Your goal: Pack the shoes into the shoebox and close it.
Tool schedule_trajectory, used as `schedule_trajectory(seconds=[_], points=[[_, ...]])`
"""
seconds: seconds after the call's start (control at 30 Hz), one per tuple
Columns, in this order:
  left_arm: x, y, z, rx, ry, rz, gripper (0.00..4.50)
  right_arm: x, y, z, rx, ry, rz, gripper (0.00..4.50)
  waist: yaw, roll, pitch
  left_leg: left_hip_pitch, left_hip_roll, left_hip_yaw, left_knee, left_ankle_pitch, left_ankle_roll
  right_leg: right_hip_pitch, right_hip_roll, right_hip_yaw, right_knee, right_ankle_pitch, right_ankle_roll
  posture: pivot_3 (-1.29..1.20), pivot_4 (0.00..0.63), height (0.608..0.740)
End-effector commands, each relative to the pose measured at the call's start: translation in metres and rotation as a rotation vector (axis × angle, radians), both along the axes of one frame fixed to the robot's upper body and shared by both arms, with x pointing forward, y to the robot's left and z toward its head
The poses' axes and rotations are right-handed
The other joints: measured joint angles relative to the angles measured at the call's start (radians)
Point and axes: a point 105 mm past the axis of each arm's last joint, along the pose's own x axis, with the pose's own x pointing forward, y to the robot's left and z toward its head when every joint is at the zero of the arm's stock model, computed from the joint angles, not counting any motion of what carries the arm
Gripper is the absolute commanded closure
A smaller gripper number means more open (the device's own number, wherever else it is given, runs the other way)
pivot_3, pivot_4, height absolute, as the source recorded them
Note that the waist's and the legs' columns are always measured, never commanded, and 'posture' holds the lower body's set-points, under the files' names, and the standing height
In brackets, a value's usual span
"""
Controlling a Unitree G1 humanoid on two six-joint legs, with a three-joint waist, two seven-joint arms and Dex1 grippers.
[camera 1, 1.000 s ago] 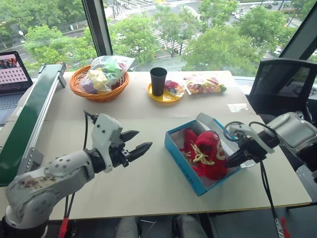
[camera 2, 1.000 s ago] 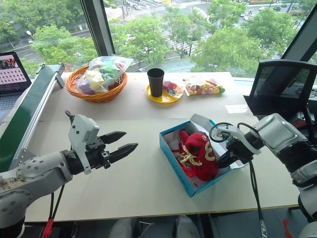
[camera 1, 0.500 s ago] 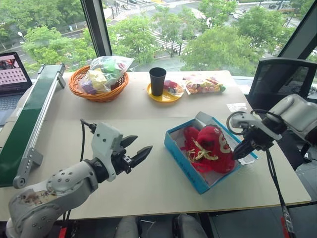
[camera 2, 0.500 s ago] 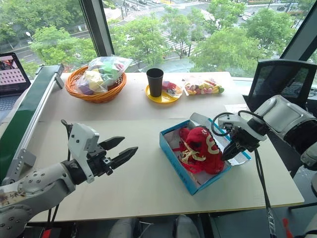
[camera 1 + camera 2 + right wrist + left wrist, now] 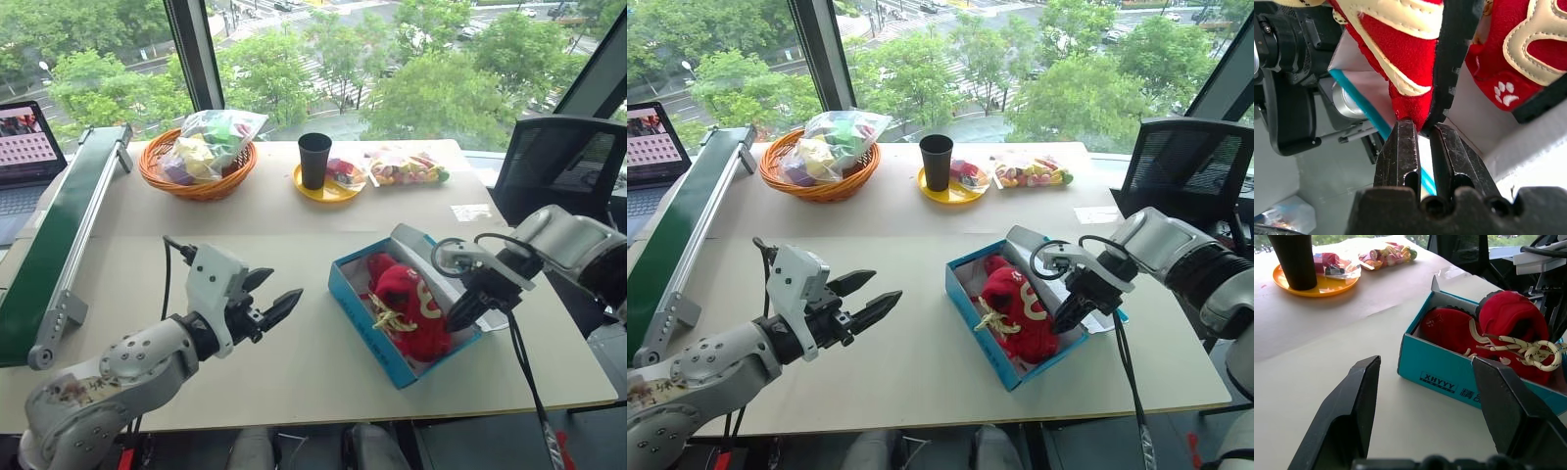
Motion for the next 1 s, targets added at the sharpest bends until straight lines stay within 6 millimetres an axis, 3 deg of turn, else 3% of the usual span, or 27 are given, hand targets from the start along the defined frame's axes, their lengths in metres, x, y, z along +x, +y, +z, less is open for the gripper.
schedule_trajectory(seconds=[0.03, 0.4, 0.47, 0.63, 0.8, 0.9, 1.0], points=[[-0.005, 0.001, 0.012, 0.013, -0.050, -0.008, 1.28, -0.004, 0.013, -0.012, -0.001, 0.018, 0.070, 4.48, 0.000, 0.000, 0.000, 0.000, 0.000, 0.000, 0.000, 0.000, 0.000, 0.000, 0.000, 0.000, 0.000, 0.000, 0.000, 0.00, 0.150, 0.737], [-0.011, 0.008, 0.021, 0.030, -0.037, -0.009, 1.28, 0.009, 0.028, -0.066, -0.078, -0.008, 0.105, 4.48, 0.002, 0.000, 0.000, 0.002, 0.000, 0.000, 0.001, 0.000, -0.001, 0.003, 0.000, -0.001, 0.000, 0.000, 0.000, 0.00, 0.150, 0.737], [-0.010, 0.008, 0.023, 0.032, -0.039, -0.009, 1.28, 0.006, 0.033, -0.056, -0.033, 0.001, 0.130, 4.48, 0.003, 0.000, 0.000, 0.003, 0.000, 0.000, 0.001, 0.001, -0.001, 0.004, 0.000, -0.001, 0.001, 0.000, 0.000, 0.00, 0.150, 0.737], [-0.008, 0.010, 0.024, 0.032, -0.038, -0.008, 1.28, 0.005, 0.032, 0.004, 0.080, -0.049, 0.143, 4.48, 0.002, 0.000, 0.000, 0.003, 0.000, -0.001, 0.001, 0.001, -0.002, 0.003, 0.000, 0.000, 0.001, 0.000, 0.000, 0.00, 0.150, 0.737], [-0.006, 0.004, 0.023, 0.019, -0.041, -0.034, 1.28, -0.003, 0.017, 0.054, 0.097, -0.105, 0.151, 4.48, 0.002, 0.000, 0.000, 0.002, 0.000, -0.001, 0.000, 0.001, -0.001, 0.002, 0.000, 0.000, 0.002, 0.000, 0.000, 0.00, 0.150, 0.737], [-0.004, 0.002, 0.023, 0.019, -0.045, -0.044, 1.28, -0.001, 0.014, 0.053, 0.067, -0.128, 0.134, 4.48, 0.002, 0.000, 0.000, 0.003, 0.000, 0.000, 0.000, 0.000, -0.001, 0.002, 0.000, 0.000, 0.002, 0.000, 0.000, 0.00, 0.150, 0.737], [-0.003, 0.001, 0.024, 0.018, -0.051, -0.050, 1.28, 0.007, 0.008, 0.036, 0.011, -0.147, 0.092, 4.48, 0.000, 0.000, 0.000, 0.003, 0.000, 0.002, 0.000, 0.000, -0.001, 0.002, 0.000, 0.000, 0.001, 0.000, 0.000, 0.00, 0.150, 0.737]])
